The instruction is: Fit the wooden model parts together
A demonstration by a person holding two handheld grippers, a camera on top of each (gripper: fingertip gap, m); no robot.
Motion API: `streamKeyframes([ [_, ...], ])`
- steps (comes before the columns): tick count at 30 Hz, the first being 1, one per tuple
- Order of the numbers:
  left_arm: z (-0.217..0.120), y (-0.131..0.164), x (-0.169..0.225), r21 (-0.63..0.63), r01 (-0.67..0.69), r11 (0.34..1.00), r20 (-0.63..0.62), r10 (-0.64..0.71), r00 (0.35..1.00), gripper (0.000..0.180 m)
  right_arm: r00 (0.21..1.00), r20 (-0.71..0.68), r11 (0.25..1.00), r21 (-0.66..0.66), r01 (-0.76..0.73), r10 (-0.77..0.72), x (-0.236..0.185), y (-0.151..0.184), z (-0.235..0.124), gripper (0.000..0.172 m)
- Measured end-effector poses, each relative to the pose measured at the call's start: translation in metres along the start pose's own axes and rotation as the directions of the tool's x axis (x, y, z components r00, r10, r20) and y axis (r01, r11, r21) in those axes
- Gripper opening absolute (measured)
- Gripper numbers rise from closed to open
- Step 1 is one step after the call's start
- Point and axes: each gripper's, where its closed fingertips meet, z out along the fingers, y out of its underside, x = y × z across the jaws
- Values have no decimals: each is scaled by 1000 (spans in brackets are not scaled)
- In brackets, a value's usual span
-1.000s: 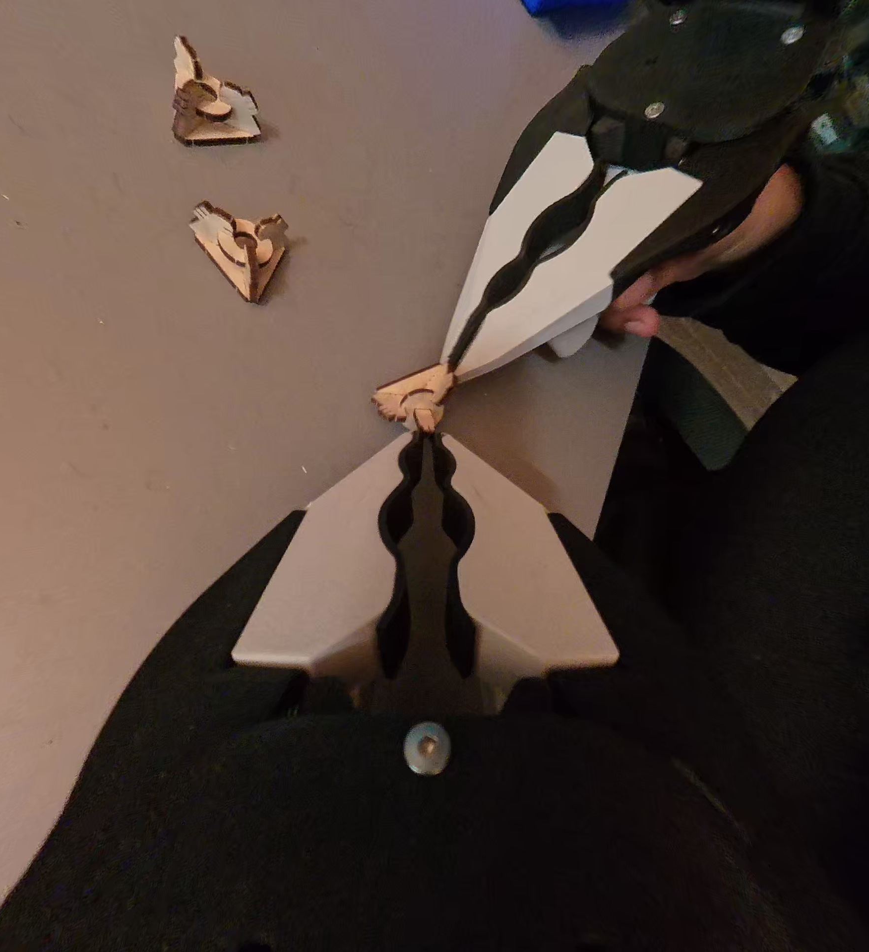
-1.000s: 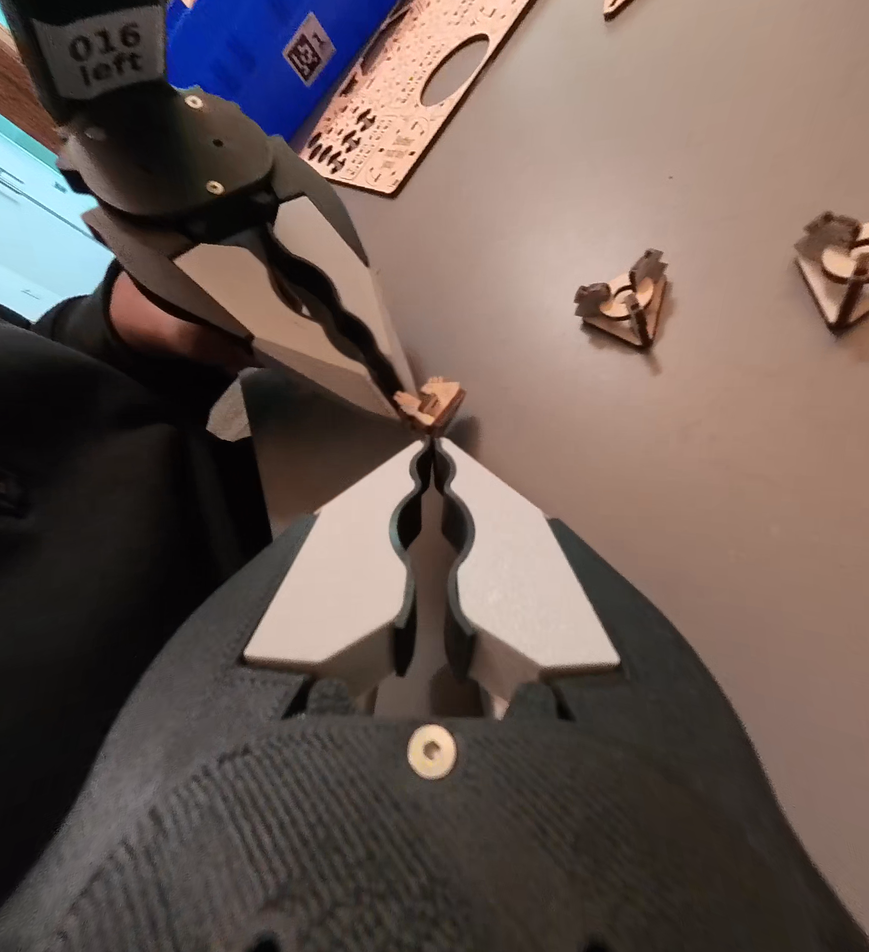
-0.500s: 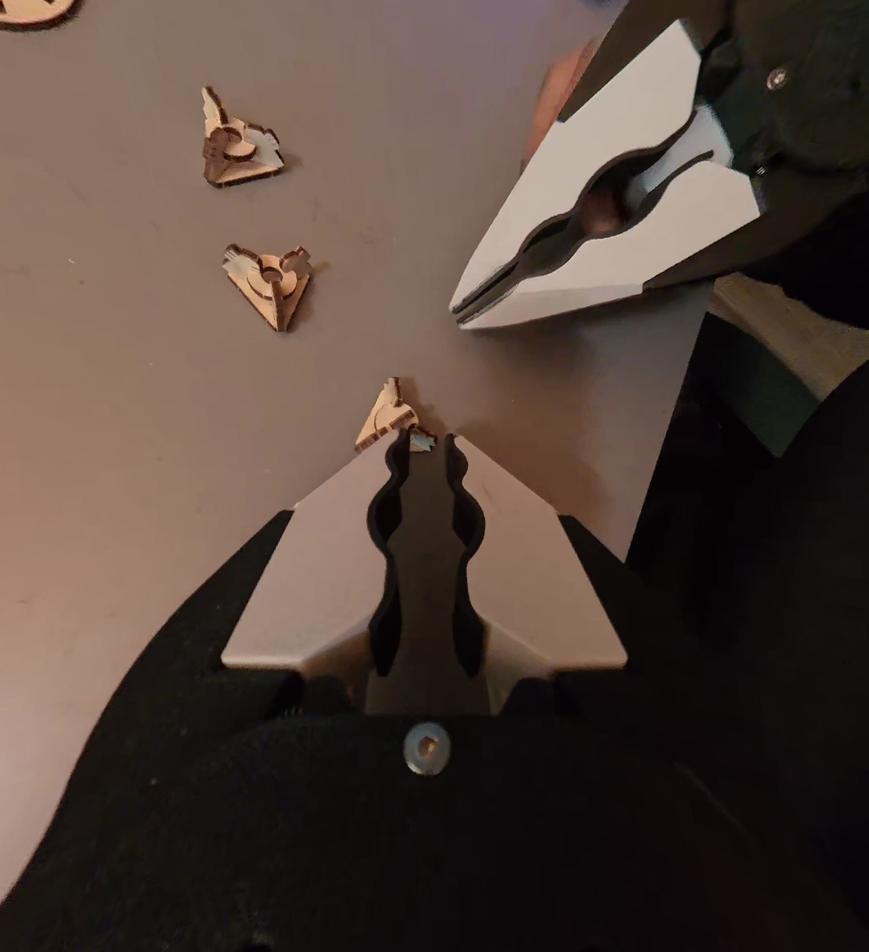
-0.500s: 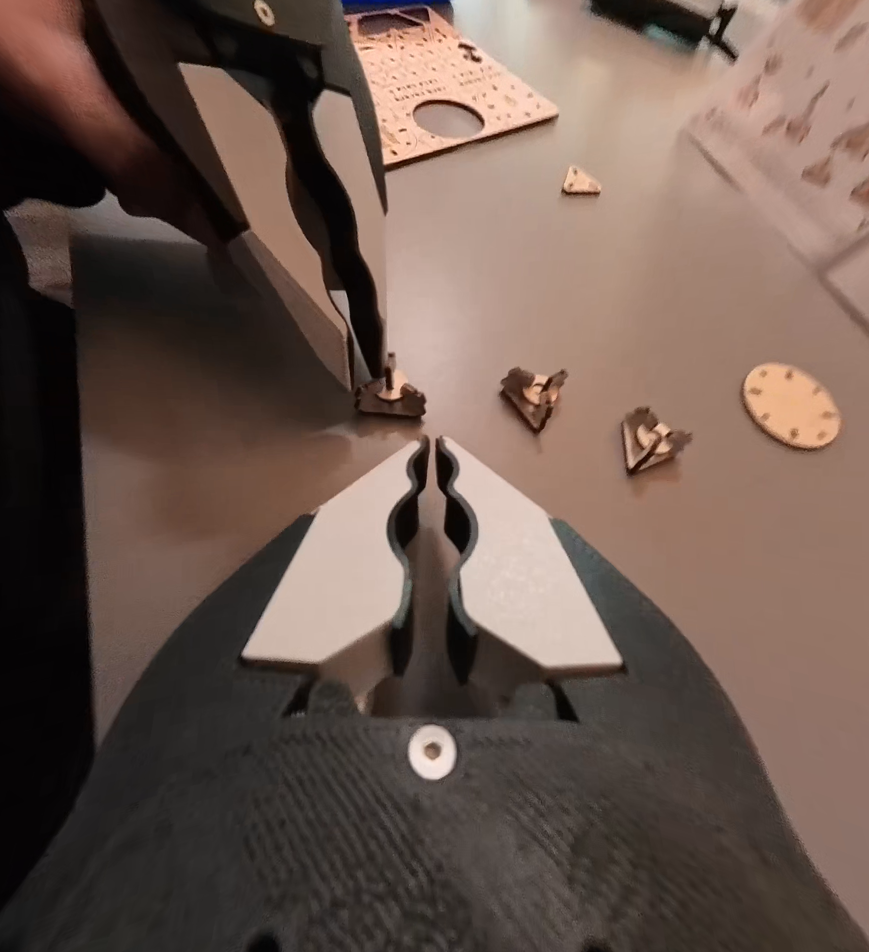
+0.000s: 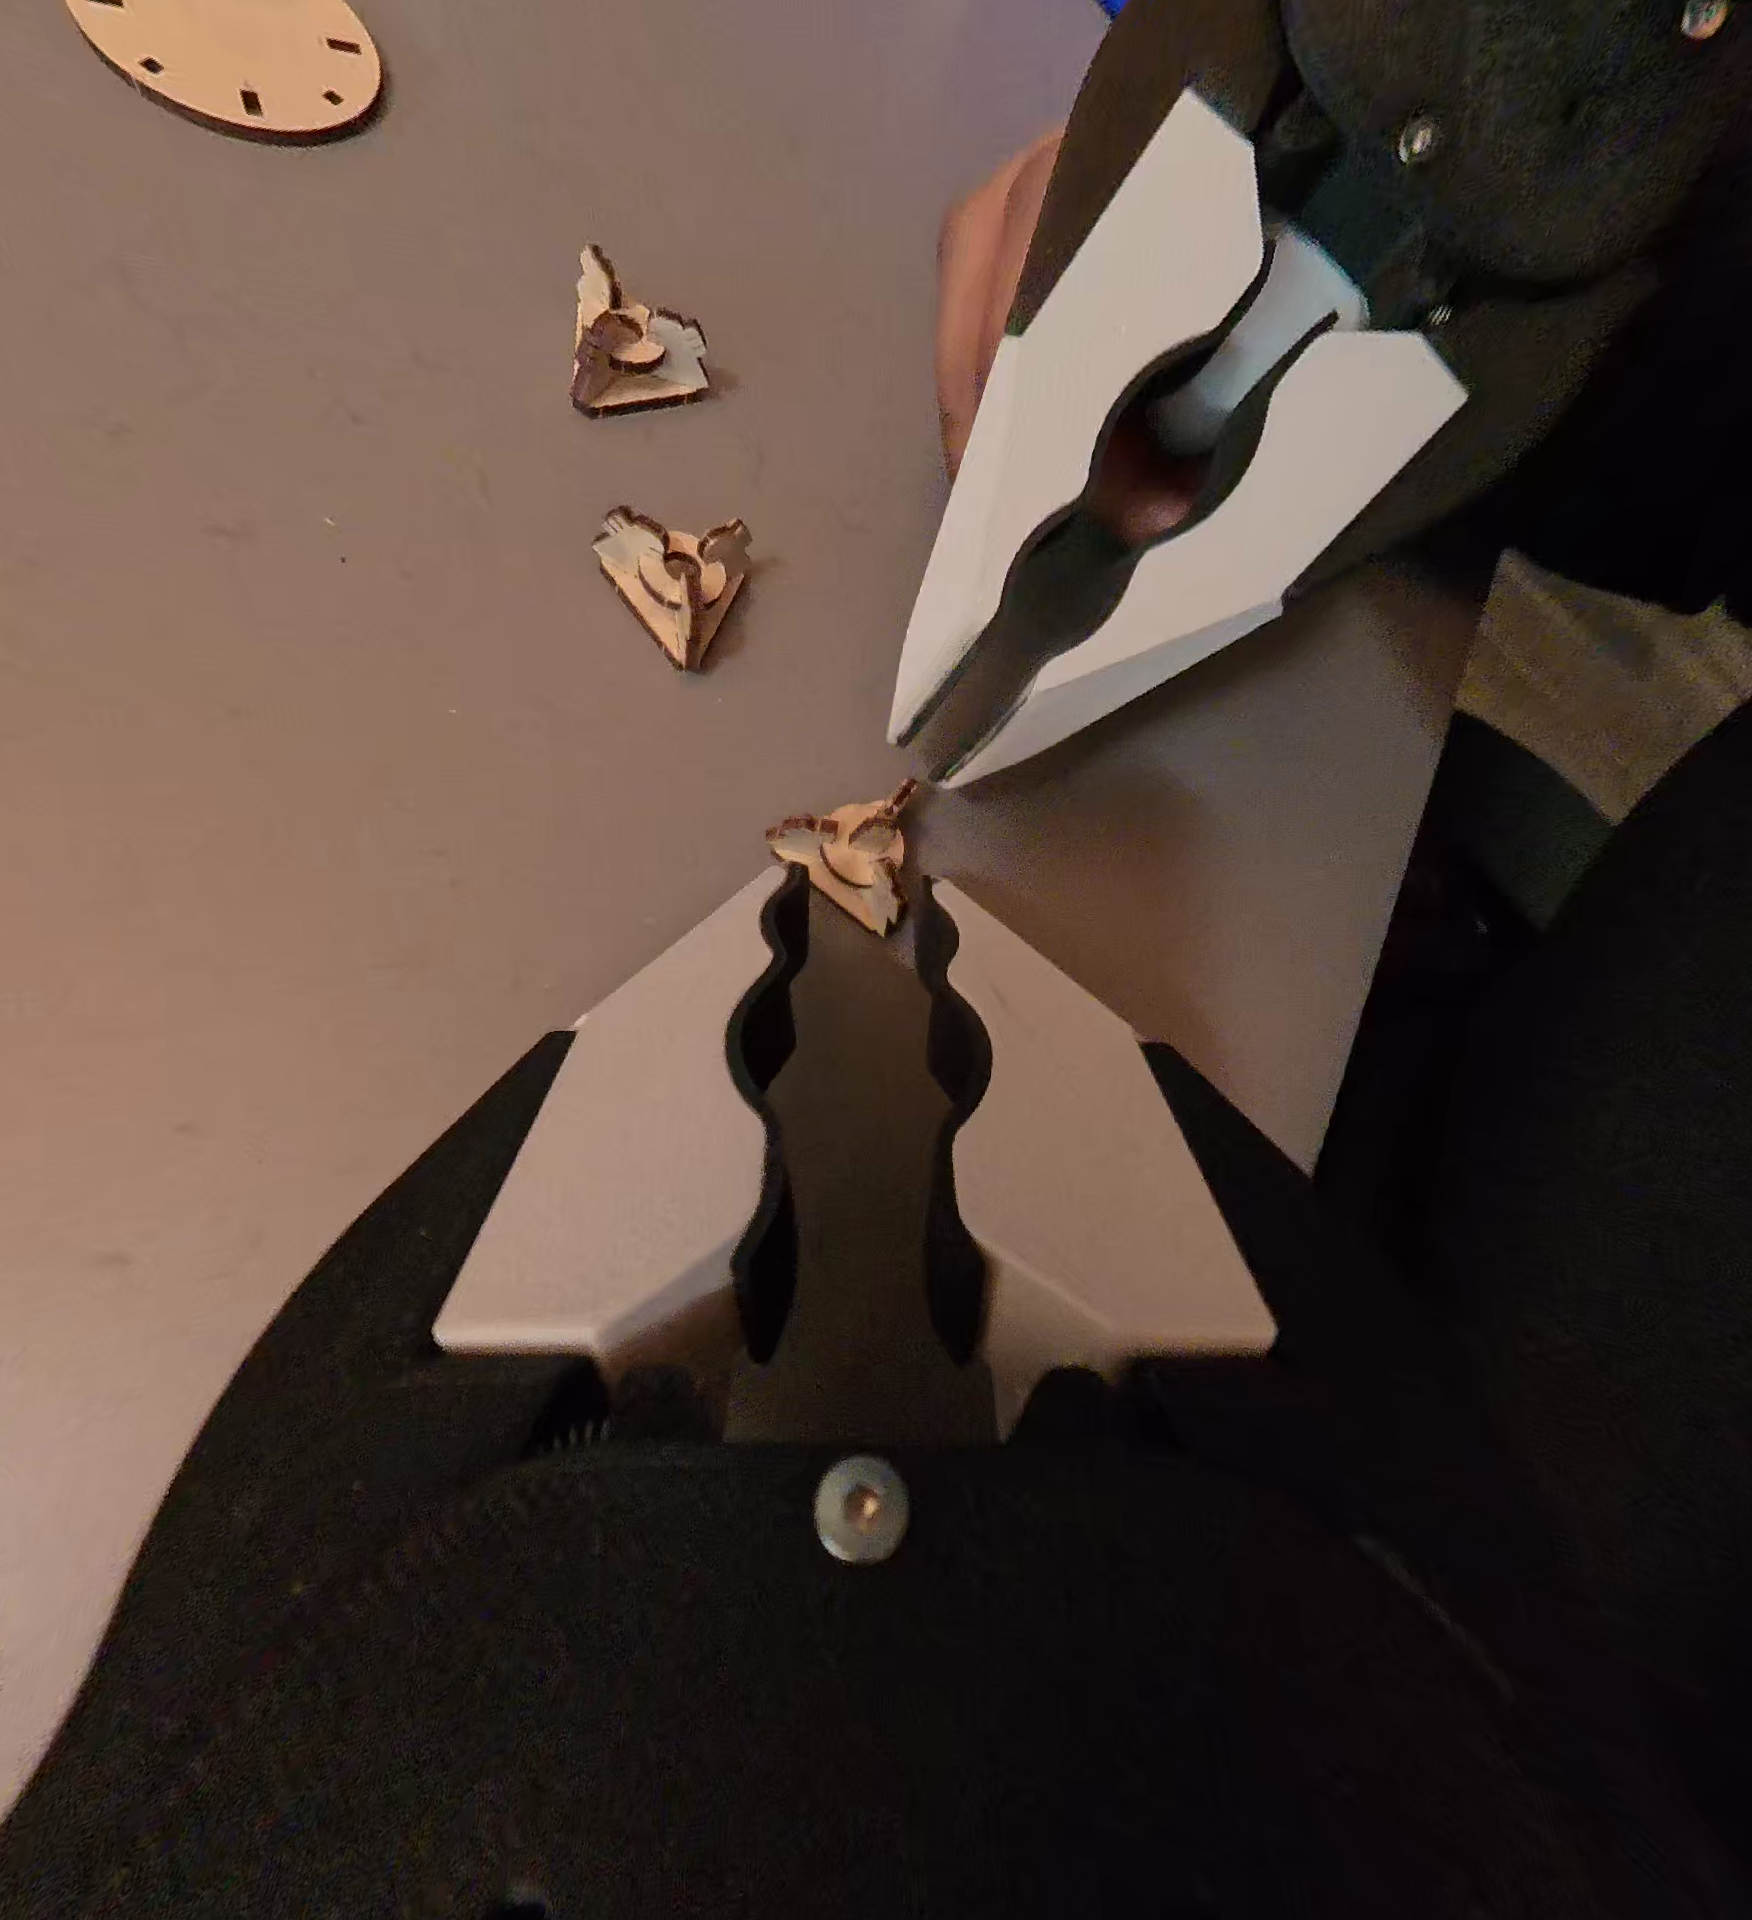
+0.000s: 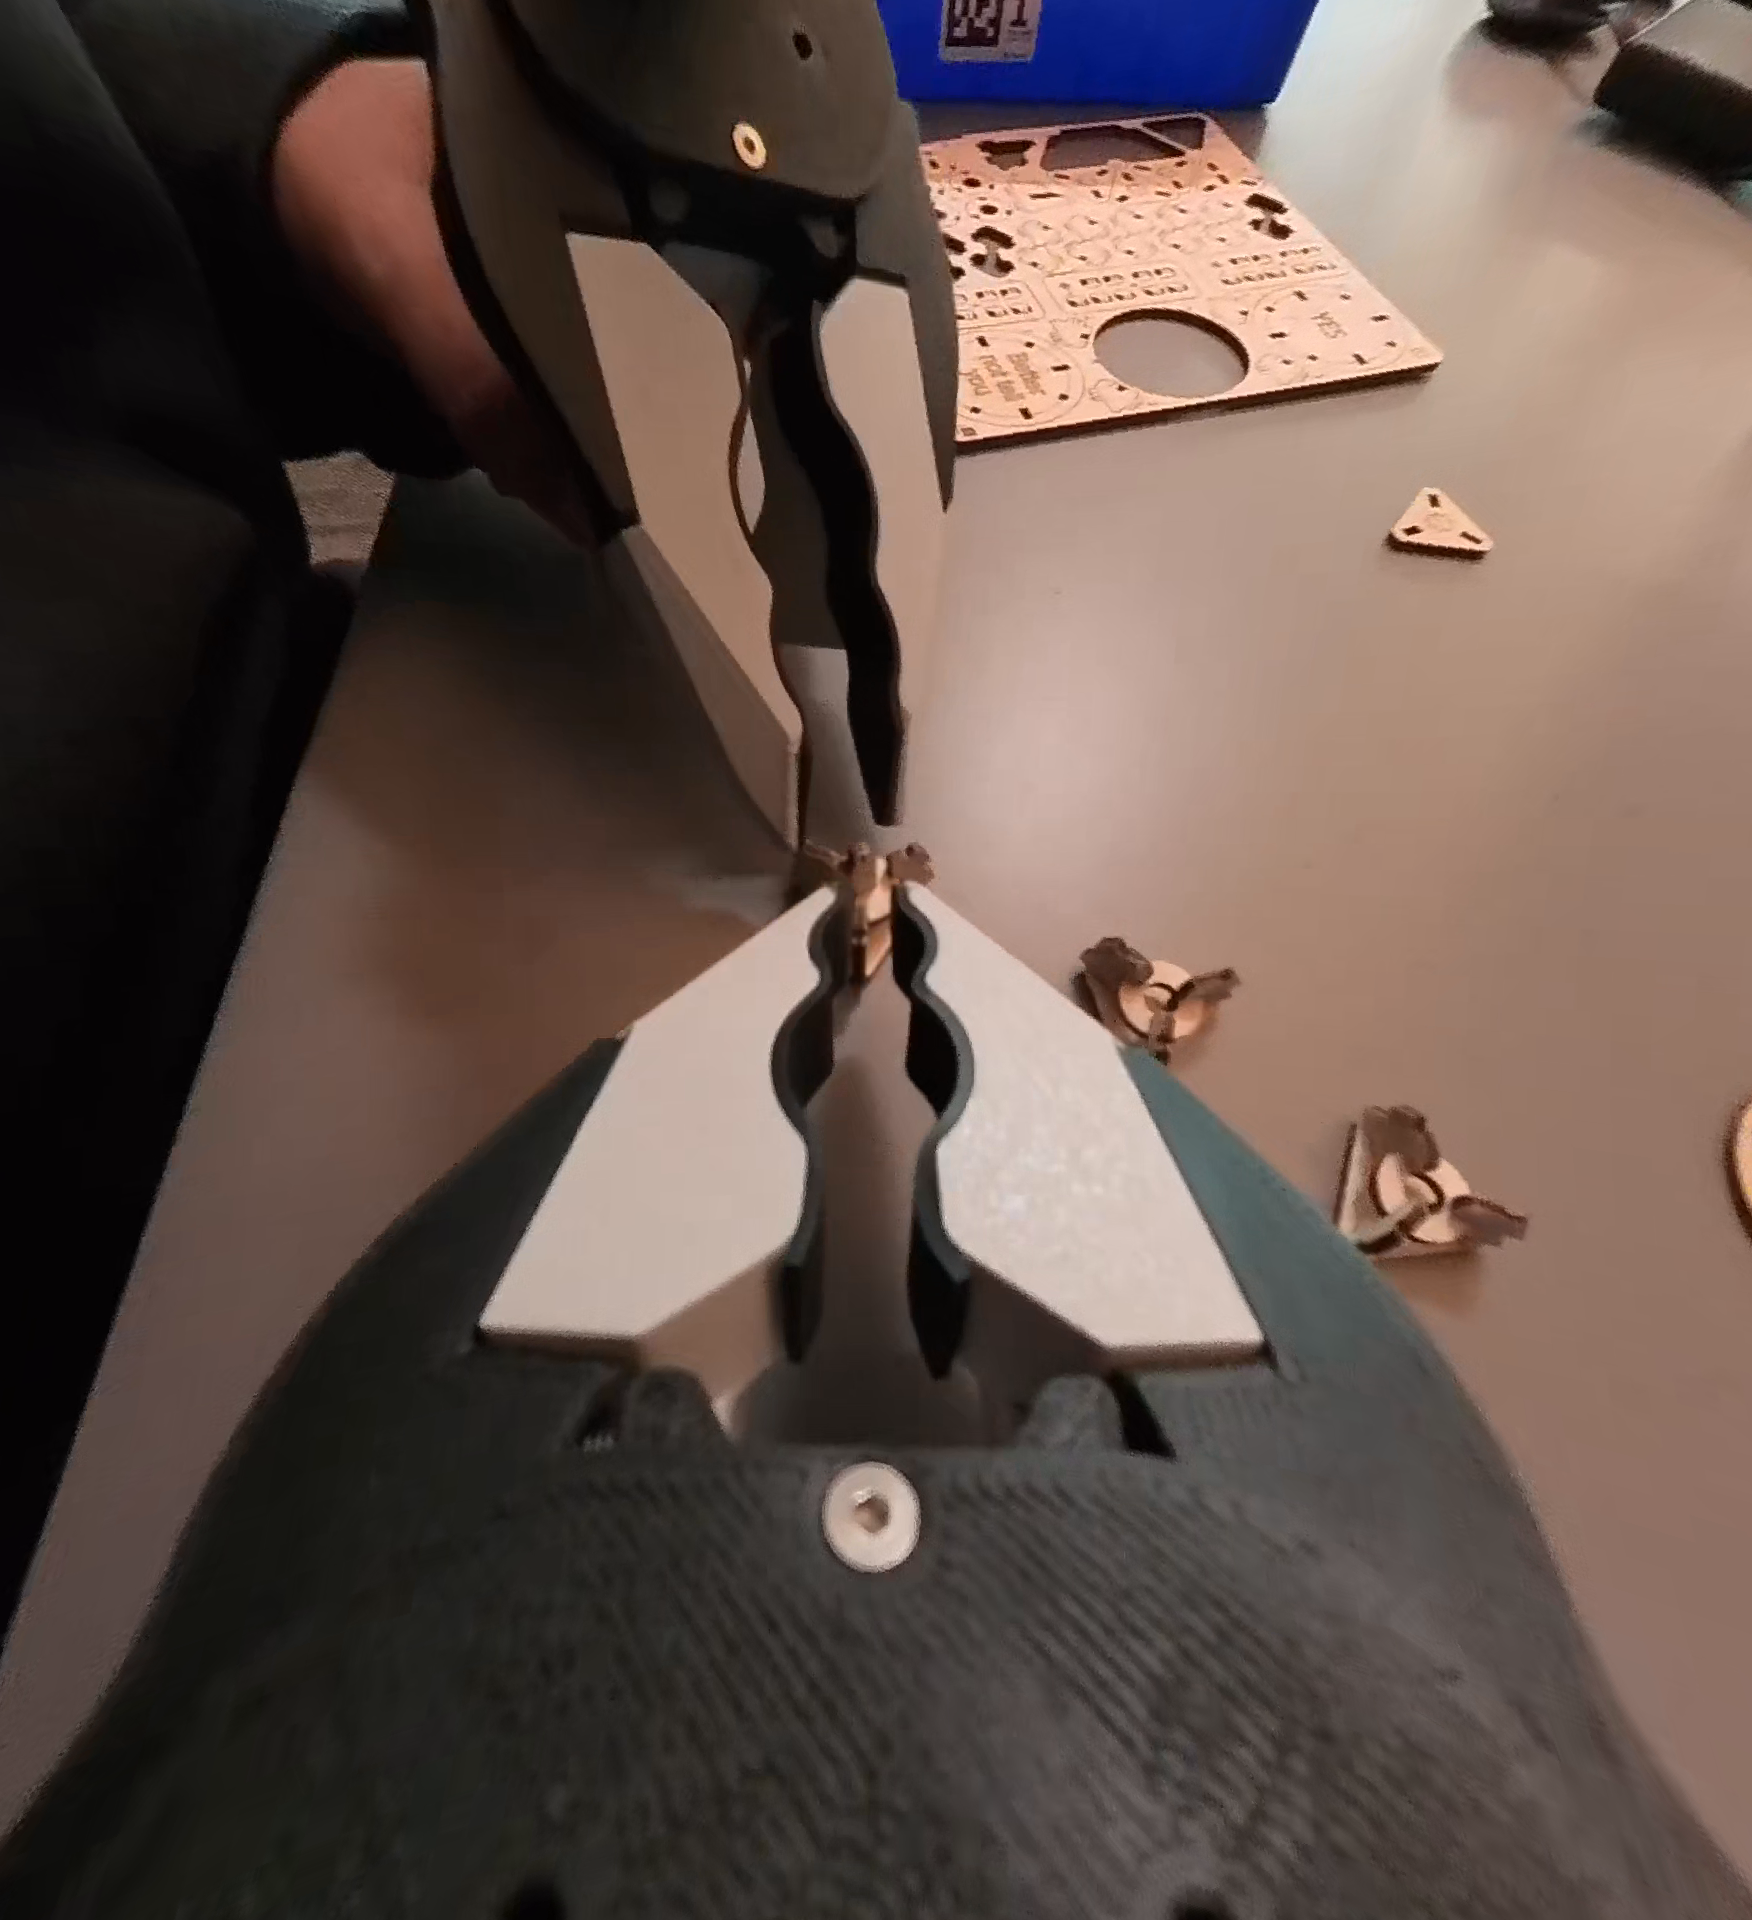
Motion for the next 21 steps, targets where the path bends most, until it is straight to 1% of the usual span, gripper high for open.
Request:
streamKeyframes([
  [3,5,-2,4,21,37,999,-49,-36,998,20,1000,-11,1000,-7,-1,1,0,1,1,5],
  [5,10,2,2,0,46,999,-43,-46,998,21,1000,-19,1000,-15,-4,3,0,2,2,4],
  [9,11,2,-1,-2,49,999,-31,-49,998,18,999,-31,998,-56,10,-12,-2,8,4,3],
  [12,11,1,0,-1,46,999,-31,-46,998,15,999,-35,998,-56,13,-15,-2,8,4,0],
  [18,10,-1,-1,15,49,999,-23,-48,999,16,999,-39,998,-61,13,-16,-2,9,4,0],
  [21,10,-1,-1,19,69,997,-39,-69,997,13,999,-35,998,-61,-10,7,-3,10,3,3],
])
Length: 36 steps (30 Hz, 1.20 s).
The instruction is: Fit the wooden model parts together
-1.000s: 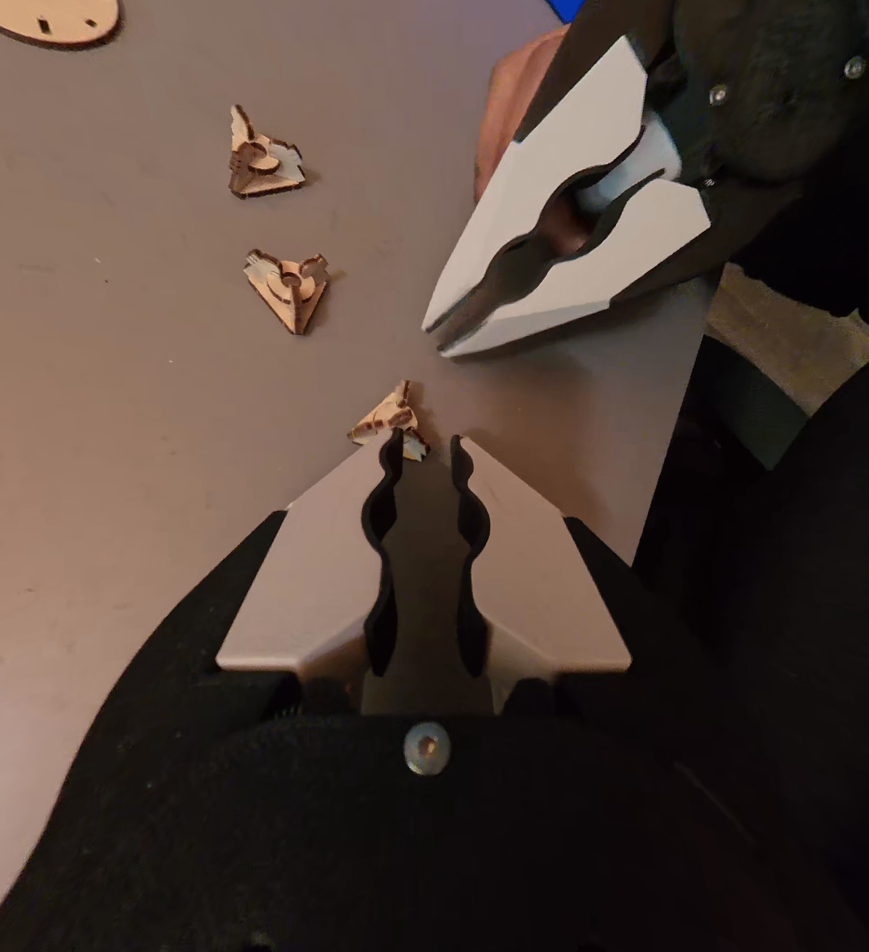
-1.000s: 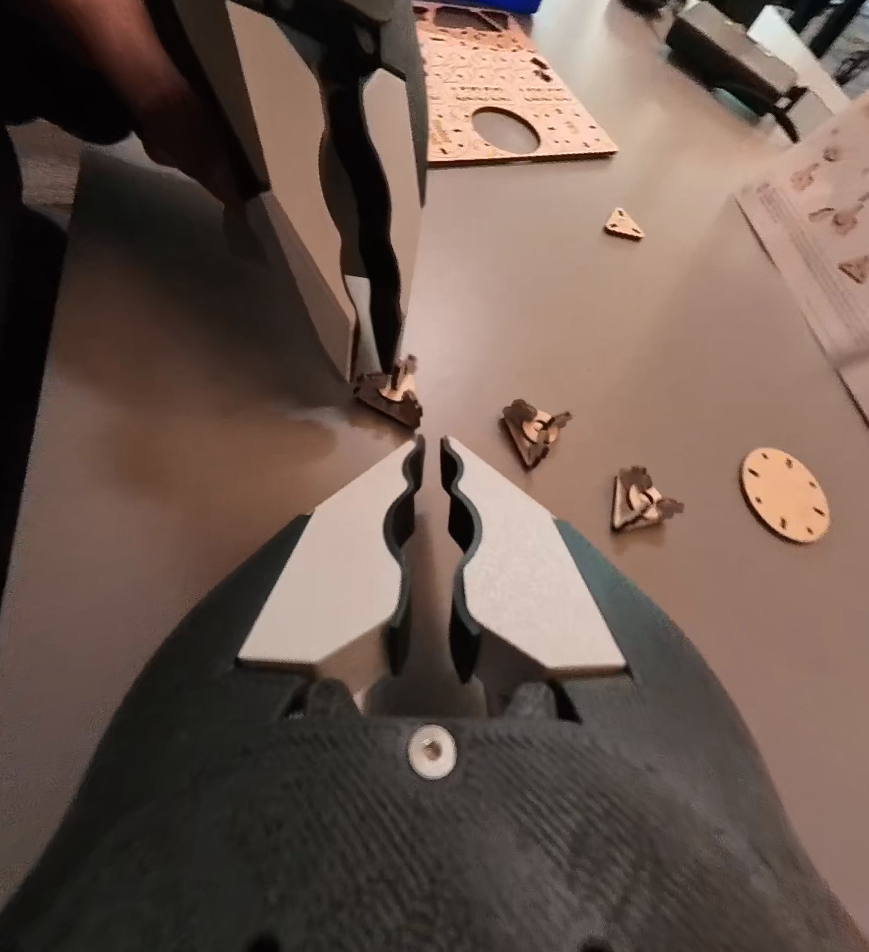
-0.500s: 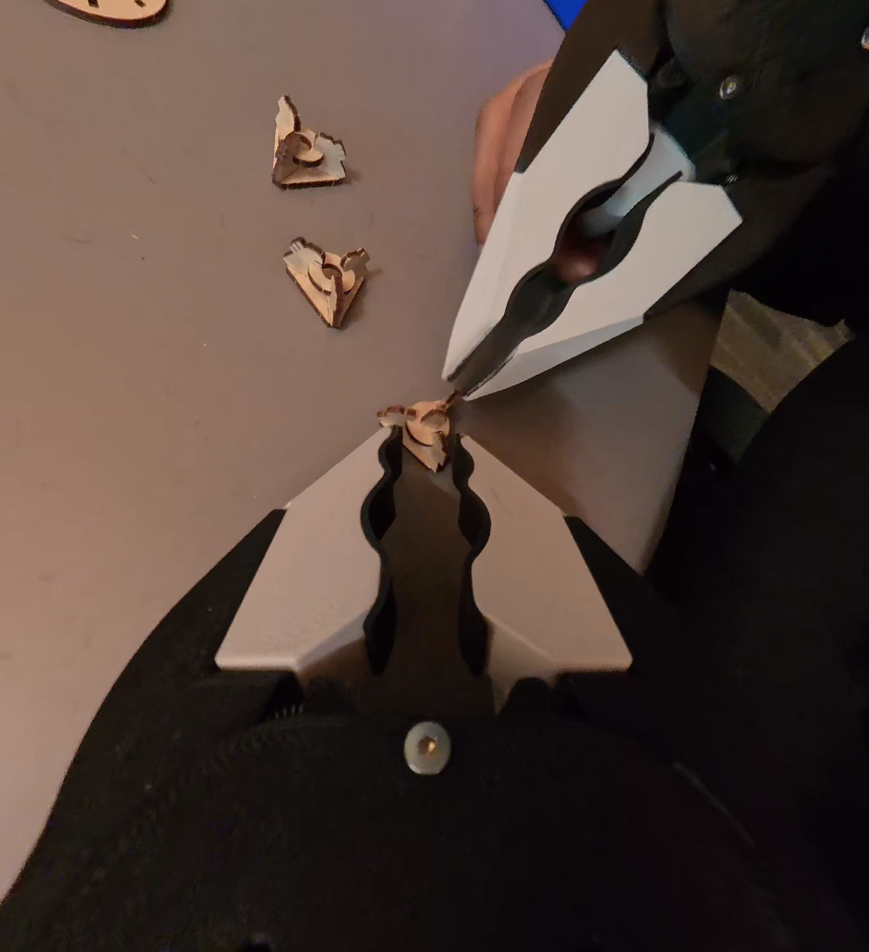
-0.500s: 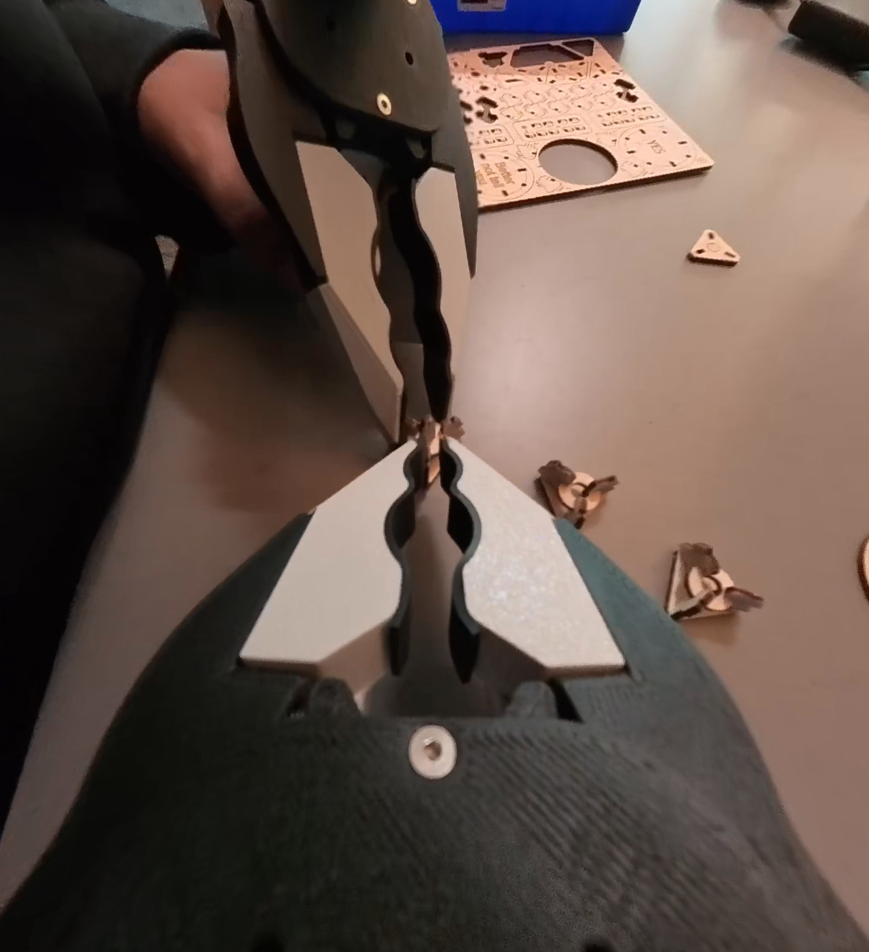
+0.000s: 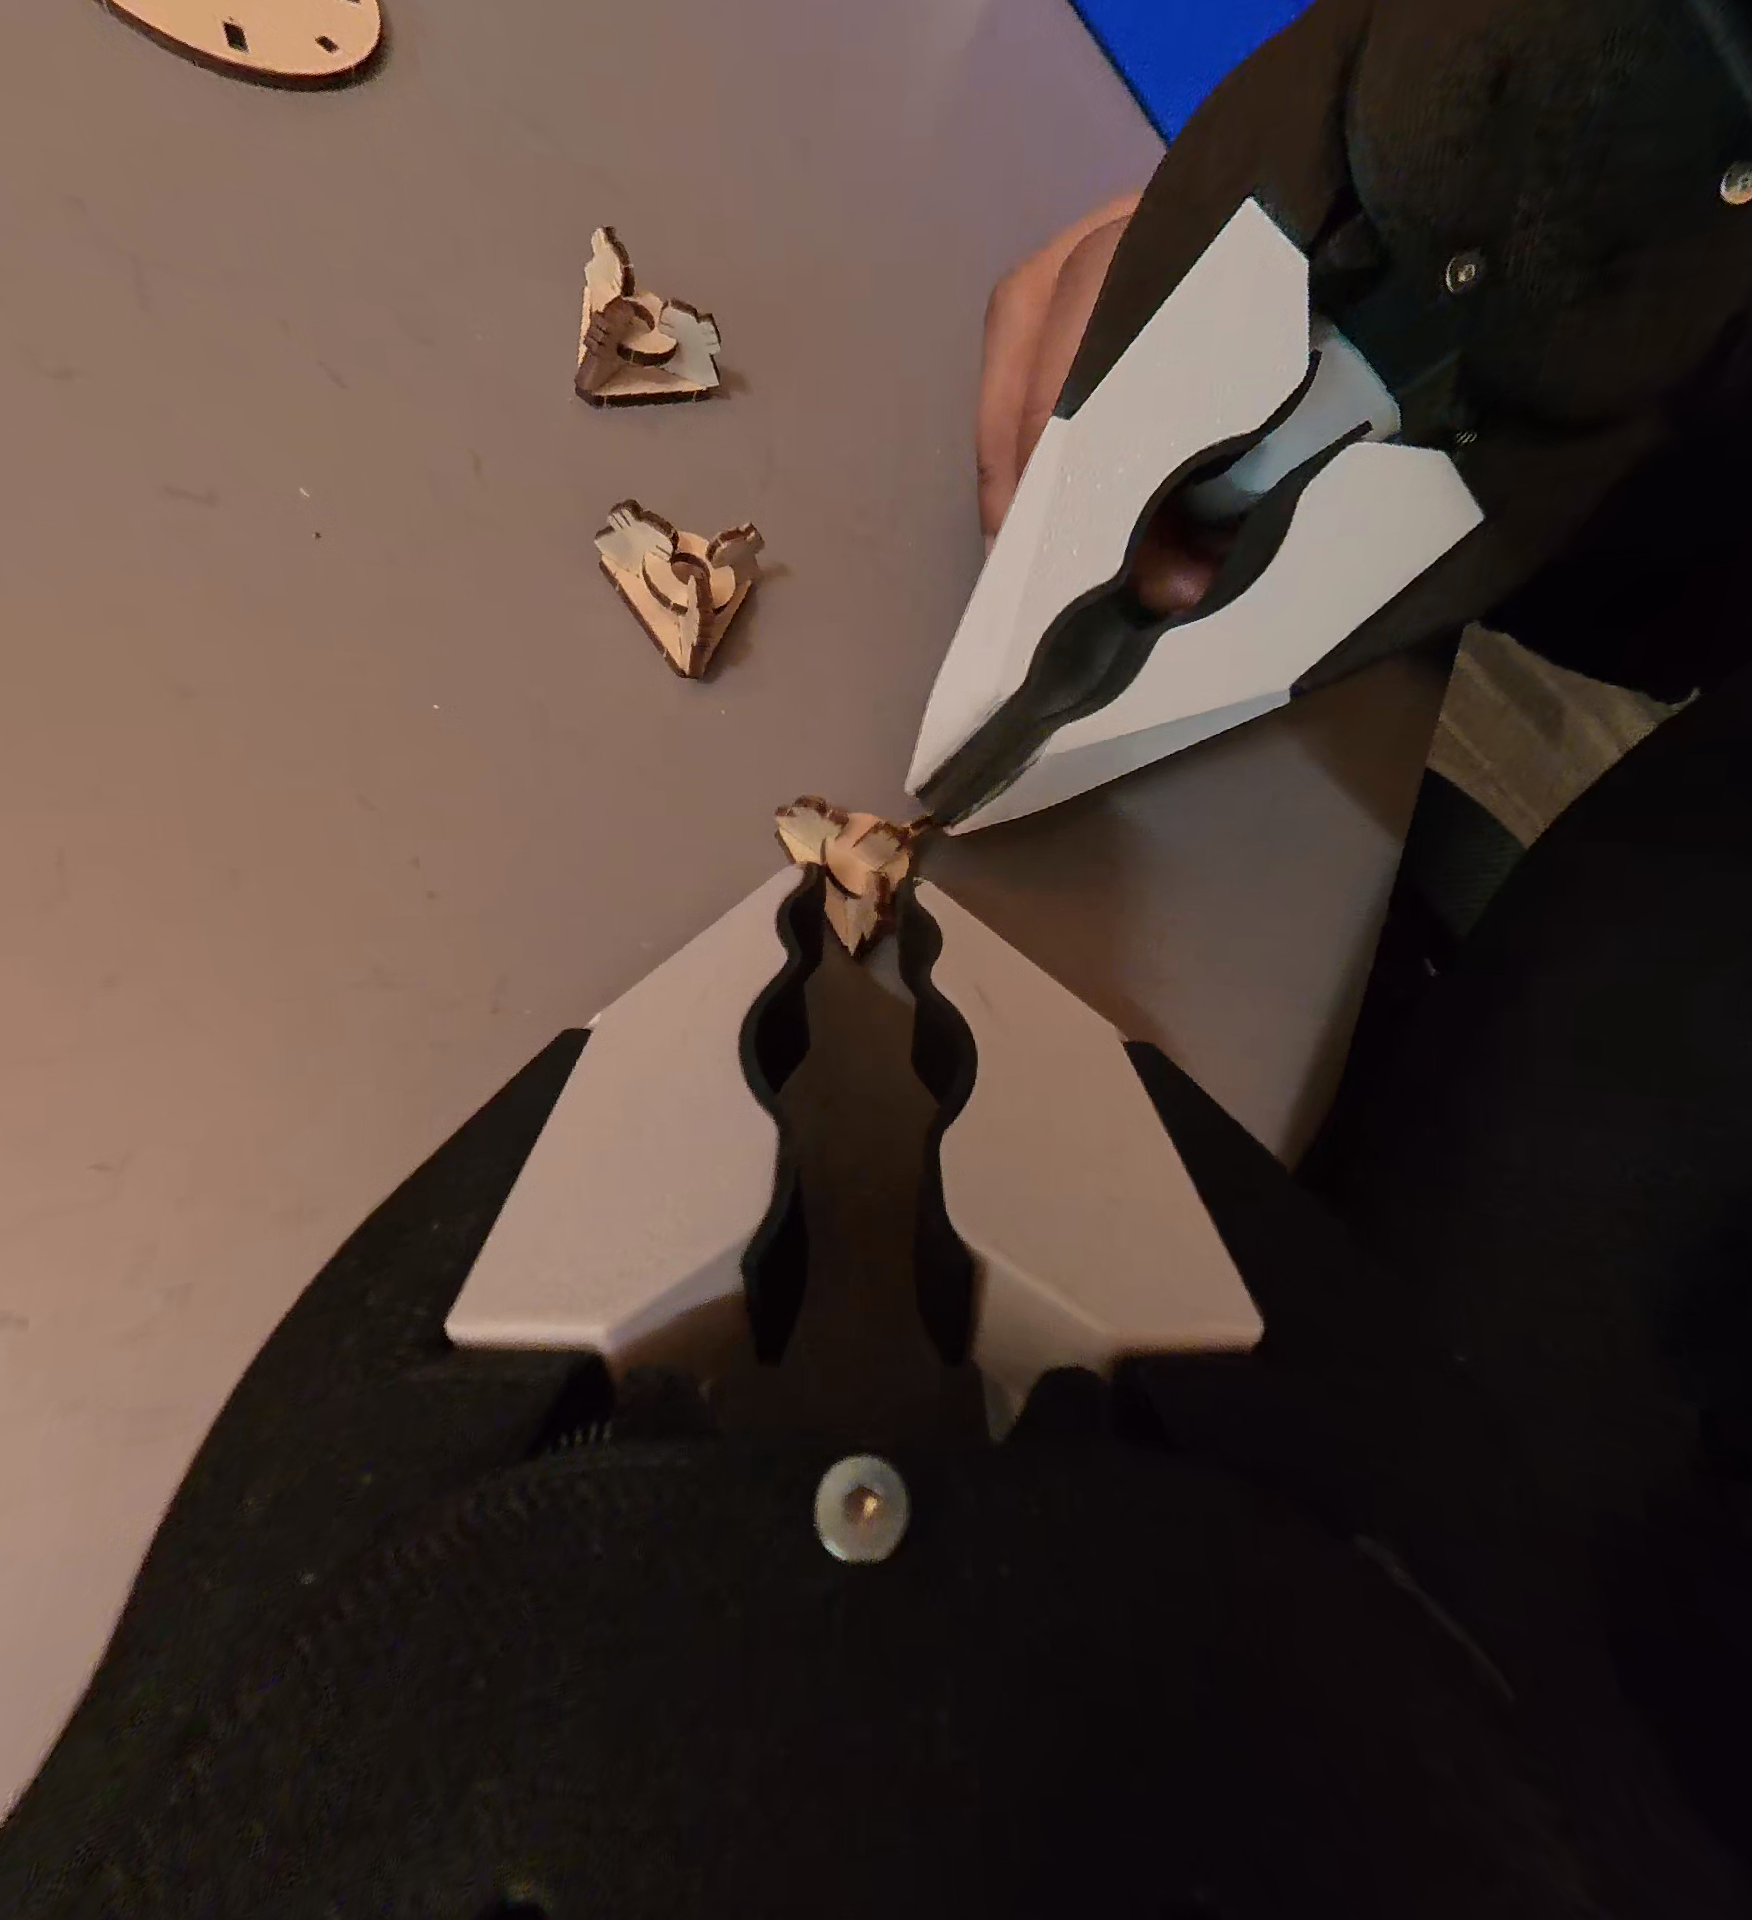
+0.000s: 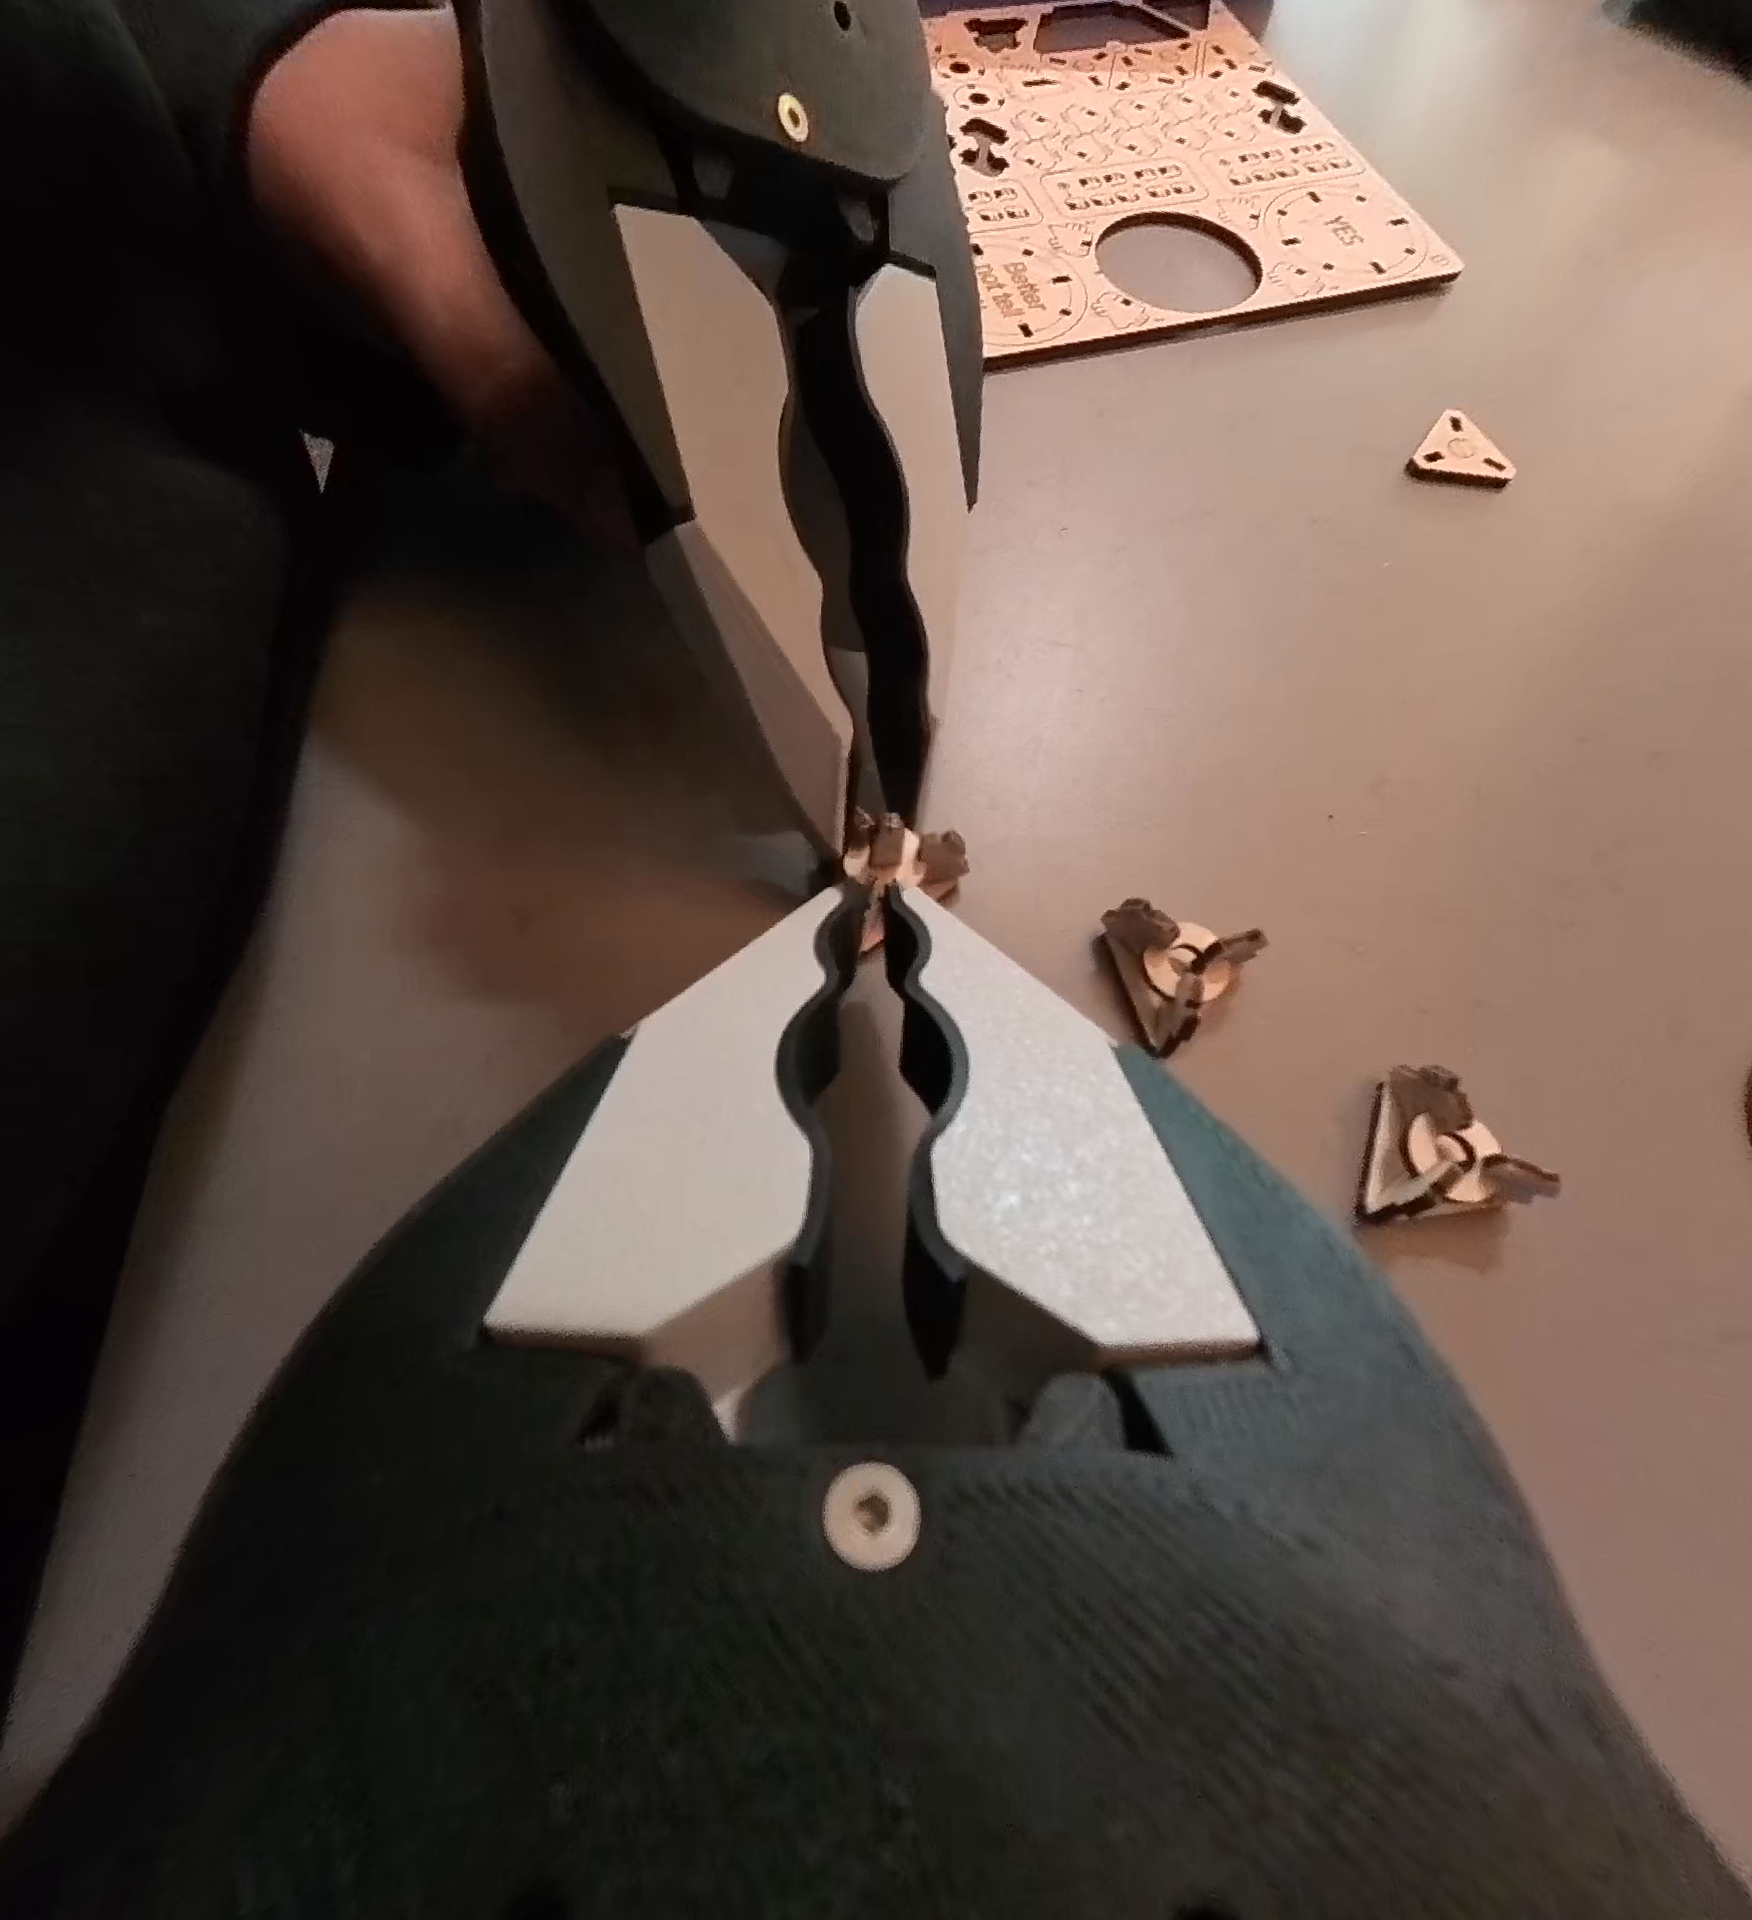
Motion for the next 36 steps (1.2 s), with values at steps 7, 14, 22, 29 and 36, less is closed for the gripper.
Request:
streamKeyframes([
  [7,1,-1,0,4,4,1000,1,-4,1000,21,1000,-26,1000,-3,-9,9,0,0,0,0],
  [14,2,-4,0,17,27,999,-5,-27,1000,18,997,-72,1000,-6,-23,22,2,0,1,0],
  [22,3,-5,-2,18,46,999,-11,-45,999,14,993,-77,996,-1,-87,86,4,1,0,1],
  [29,3,-5,-2,21,65,998,-23,-65,998,14,986,-88,989,1,-145,145,3,1,0,3],
  [36,3,-6,-2,22,78,997,-31,-78,997,14,977,-130,985,-5,-171,169,1,2,2,5],
])
